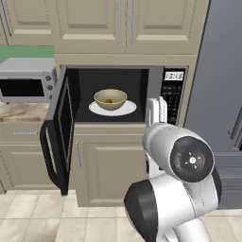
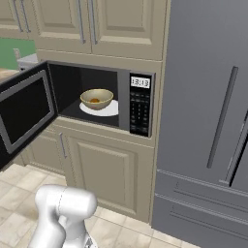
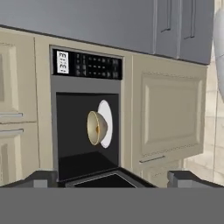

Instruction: Pick the mushroom from the sink and place it in the bowl. Then pick the bowl and place it in the microwave. Then close the microwave door and press the start button.

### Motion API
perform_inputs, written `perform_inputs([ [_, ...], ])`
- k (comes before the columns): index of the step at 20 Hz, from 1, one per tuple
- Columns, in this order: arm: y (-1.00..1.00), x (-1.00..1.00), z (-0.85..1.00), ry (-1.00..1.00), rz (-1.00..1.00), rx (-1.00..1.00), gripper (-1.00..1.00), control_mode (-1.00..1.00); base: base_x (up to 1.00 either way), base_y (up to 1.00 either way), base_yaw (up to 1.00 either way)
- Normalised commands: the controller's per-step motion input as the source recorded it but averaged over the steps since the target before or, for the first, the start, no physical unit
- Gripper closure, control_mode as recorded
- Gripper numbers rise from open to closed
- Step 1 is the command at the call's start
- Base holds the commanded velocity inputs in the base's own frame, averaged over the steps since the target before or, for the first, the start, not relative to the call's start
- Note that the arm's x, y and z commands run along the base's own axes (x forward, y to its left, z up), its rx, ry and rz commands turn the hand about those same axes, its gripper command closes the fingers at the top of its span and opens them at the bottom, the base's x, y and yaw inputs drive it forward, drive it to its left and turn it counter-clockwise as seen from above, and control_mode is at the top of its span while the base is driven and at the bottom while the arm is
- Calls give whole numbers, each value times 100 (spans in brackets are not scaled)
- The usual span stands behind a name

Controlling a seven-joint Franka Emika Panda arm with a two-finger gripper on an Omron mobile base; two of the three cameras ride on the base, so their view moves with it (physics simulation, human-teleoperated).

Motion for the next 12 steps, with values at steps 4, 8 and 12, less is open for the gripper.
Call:
perform_inputs([
  [4,63,-78,2,-4,-14,-6,-100,-100,0,0,0],
  [8,79,-32,0,0,-22,-8,-100,-100,0,0,0],
  [12,94,0,0,0,-23,-8,-100,-100,0,0,0],
])
